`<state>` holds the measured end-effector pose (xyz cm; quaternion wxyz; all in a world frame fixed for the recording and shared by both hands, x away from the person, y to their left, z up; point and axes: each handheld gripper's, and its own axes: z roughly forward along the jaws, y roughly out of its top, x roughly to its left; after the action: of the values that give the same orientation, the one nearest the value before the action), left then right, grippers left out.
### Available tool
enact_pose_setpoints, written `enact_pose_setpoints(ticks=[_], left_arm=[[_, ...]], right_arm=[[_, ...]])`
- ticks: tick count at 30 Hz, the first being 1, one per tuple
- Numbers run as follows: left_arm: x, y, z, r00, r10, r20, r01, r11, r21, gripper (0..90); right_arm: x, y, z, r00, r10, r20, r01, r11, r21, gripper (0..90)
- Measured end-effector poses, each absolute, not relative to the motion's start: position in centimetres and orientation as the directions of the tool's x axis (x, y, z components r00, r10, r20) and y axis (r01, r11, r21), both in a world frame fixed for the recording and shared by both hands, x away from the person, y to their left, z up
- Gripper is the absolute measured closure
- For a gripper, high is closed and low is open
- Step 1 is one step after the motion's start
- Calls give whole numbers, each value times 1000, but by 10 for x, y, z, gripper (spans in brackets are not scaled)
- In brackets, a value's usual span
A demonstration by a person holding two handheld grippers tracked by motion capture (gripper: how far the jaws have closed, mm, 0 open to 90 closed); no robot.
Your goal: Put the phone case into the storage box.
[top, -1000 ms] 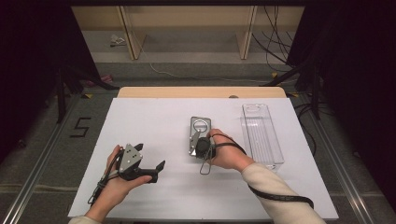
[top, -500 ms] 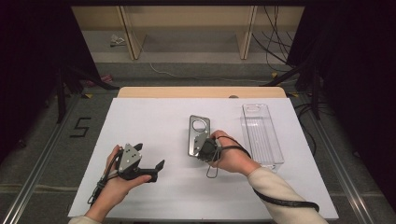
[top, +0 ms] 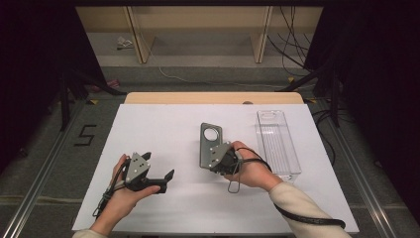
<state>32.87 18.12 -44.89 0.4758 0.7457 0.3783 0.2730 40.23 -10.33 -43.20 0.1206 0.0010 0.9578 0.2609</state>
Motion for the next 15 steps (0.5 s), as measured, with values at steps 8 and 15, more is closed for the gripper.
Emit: enact_pose_setpoints(ticks=[8, 15], left_arm=[[329, 182, -449, 563, 825, 46, 307, -261, 915, 53], [329, 182, -449, 562, 826, 46, 308, -261, 915, 58]], right_arm=[[396, -107, -430, -971, 40, -234, -89, 853, 514, 895], [390, -111, -429, -970, 40, -241, -98, 839, 535, 895]])
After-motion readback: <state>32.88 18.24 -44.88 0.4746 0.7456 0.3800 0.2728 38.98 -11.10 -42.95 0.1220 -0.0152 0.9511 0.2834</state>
